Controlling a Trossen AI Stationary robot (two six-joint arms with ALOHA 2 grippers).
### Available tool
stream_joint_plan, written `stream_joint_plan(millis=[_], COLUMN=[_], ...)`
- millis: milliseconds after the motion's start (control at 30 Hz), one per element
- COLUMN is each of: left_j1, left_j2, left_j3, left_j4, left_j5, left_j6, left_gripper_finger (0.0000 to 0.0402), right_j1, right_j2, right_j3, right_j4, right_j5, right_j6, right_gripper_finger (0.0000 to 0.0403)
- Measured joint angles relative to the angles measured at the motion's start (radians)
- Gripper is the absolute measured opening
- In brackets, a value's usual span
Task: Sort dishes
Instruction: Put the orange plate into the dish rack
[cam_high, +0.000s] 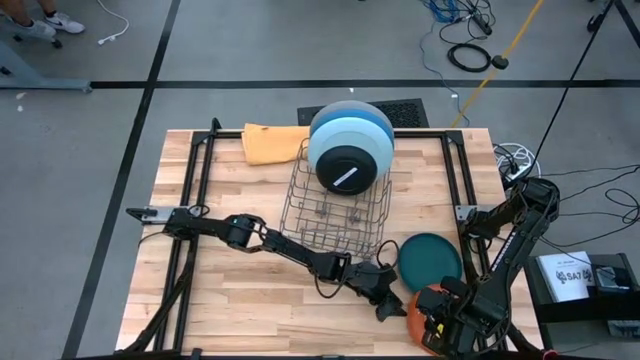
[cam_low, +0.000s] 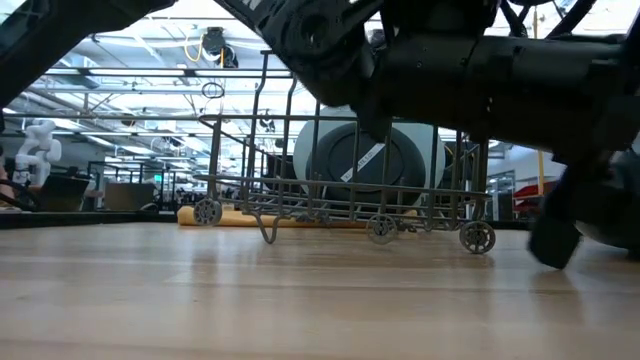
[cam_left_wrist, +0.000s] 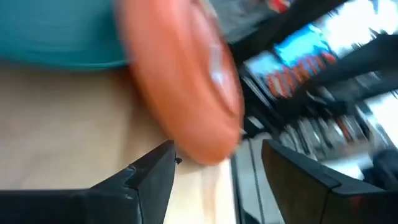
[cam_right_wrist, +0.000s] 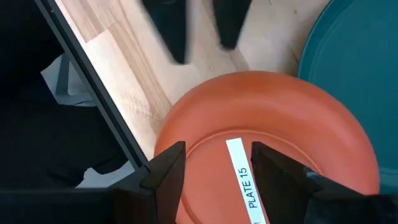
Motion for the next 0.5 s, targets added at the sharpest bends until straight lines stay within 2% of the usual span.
stream_joint_plan(millis=[167, 267, 367, 500], left_j1=[-0.043, -0.086, -0.123, -0.168], left_j2=[-0.026, -0.085, -0.121, -0.171], left_j3=[0.047, 0.092, 0.128, 0.178], left_j4=[0.039, -0.051, -0.175, -0.343], left_j5=[0.179, 0.205, 0.174, 0.023], left_j6=[0.261, 0.454, 0.657, 0.850], left_gripper_finger=[0.0238, 0.0238, 0.0238, 0.0238], right_j1=[0.000, 0.001, 0.001, 0.001], right_j2=[0.000, 0.000, 0.000, 0.000], right_j3=[0.000, 0.000, 0.000, 0.000], right_j4=[0.000, 0.000, 0.001, -0.001], right_j5=[0.000, -0.001, 0.007, 0.035], right_j6=[-0.008, -0.014, -0.017, -0.055], right_gripper_finger=[0.0178, 0.0178, 0.0178, 0.0178])
